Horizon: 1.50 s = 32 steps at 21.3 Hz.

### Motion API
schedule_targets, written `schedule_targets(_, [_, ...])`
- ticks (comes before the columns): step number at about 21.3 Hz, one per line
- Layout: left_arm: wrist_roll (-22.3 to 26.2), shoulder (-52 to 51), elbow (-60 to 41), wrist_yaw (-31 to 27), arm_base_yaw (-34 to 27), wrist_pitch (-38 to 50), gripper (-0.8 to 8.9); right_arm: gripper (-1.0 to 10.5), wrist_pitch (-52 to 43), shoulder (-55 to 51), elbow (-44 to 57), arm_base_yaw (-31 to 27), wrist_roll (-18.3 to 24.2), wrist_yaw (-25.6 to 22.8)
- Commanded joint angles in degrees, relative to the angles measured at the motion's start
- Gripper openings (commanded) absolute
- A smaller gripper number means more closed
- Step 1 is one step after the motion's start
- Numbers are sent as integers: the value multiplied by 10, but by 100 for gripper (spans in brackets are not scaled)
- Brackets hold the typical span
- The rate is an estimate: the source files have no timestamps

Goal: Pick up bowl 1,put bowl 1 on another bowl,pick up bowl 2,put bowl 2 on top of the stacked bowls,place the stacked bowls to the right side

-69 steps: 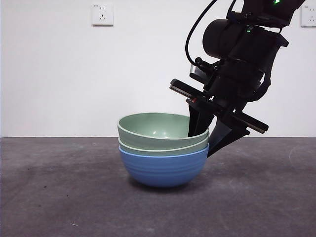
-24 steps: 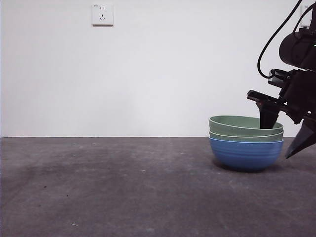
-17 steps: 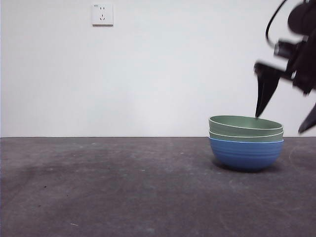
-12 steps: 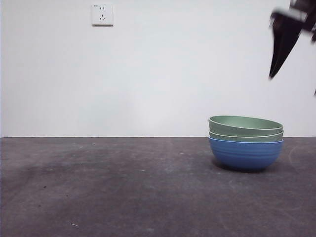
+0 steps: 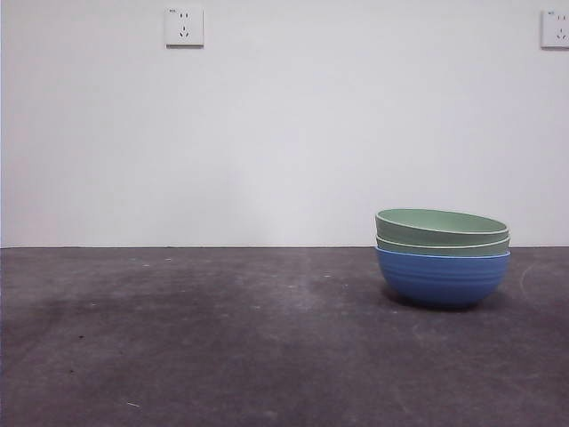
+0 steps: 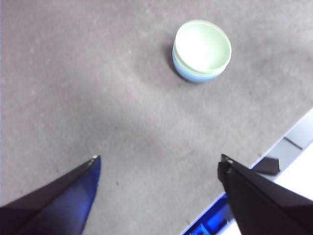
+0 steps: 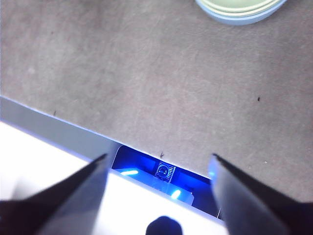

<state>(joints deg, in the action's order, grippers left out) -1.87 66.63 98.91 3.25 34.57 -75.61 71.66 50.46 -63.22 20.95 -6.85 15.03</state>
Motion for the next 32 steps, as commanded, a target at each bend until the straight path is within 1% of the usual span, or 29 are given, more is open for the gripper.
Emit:
schedule_targets(1, [14, 1, -2, 2, 2, -9, 50, -26, -2, -5, 2, 9, 7, 1])
schedule_targets(2, [17, 1, -2, 2, 2, -10, -7, -12, -2, -5, 2, 10, 13, 1])
schedule_targets(6, [19, 1, -2, 1, 2, -11, -4, 3, -11, -5, 2, 10, 11, 0])
schedule_targets(7, [19, 1, -2, -1, 2, -12, -4, 3, -11, -5, 2, 10, 2, 0])
schedule_targets(19, [19, 1, -2, -2, 2, -3, -4, 2, -11, -5, 2, 9, 3, -4])
schedule_targets(20, [36, 0, -2, -3, 0, 7, -4, 2, -11, -5, 2, 9, 3, -4])
schedule_targets(22, [100, -15, -2, -2, -22, 31, -3, 2, -11, -5, 2, 9, 3, -4])
schedule_targets(24, [138, -48, -8, 5, -68, 109, -4, 2, -11, -5, 2, 9, 3, -4])
schedule_targets(26, [162, -99, -53, 44, -127, 229, -4, 2, -11, -5, 2, 9, 3, -4])
schedule_targets(28, [167, -170, -151, 76, -190, 369, -3, 3, -11, -5, 2, 9, 3, -4])
schedule_targets(31, [178, -297, -349, 59, -265, 554, -3, 2, -11, -5, 2, 9, 3, -4])
schedule_targets(32, [181, -320, -386, 52, -276, 580, -3, 2, -11, -5, 2, 9, 3, -4])
